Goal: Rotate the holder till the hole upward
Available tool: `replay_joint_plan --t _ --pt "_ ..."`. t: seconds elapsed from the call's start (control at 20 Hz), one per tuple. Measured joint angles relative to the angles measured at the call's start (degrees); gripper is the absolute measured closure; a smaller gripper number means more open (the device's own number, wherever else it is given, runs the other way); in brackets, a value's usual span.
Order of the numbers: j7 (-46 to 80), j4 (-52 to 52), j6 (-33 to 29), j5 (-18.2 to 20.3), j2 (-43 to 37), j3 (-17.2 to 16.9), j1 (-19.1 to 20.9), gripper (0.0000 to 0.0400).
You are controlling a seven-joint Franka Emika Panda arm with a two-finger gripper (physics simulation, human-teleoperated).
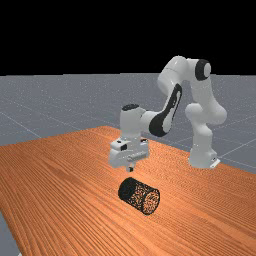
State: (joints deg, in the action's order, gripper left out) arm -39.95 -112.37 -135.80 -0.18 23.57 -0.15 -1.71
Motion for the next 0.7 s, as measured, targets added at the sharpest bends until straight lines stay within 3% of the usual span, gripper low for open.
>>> replay_joint_plan --t 0.1,0.15,0.2,0.3,0.45,0.7 --pt "3.68 0.49 0.20 -0.29 0.30 0.47 -2.10 0.0399" --pt "6.39 0.98 0.40 -0.43 0.60 0.66 -3.44 0.0243" --pt "5.85 1.22 0.48 -0.67 0.74 1.24 -4.14 0.0147" --pt "8.37 1.84 0.73 -0.82 1.13 1.53 -5.63 0.0054" --pt "12.33 3.16 1.25 -1.05 1.93 1.88 -7.80 0.0012" --pt "18.89 7.68 3.04 -1.88 4.68 3.16 -12.81 0.0001"
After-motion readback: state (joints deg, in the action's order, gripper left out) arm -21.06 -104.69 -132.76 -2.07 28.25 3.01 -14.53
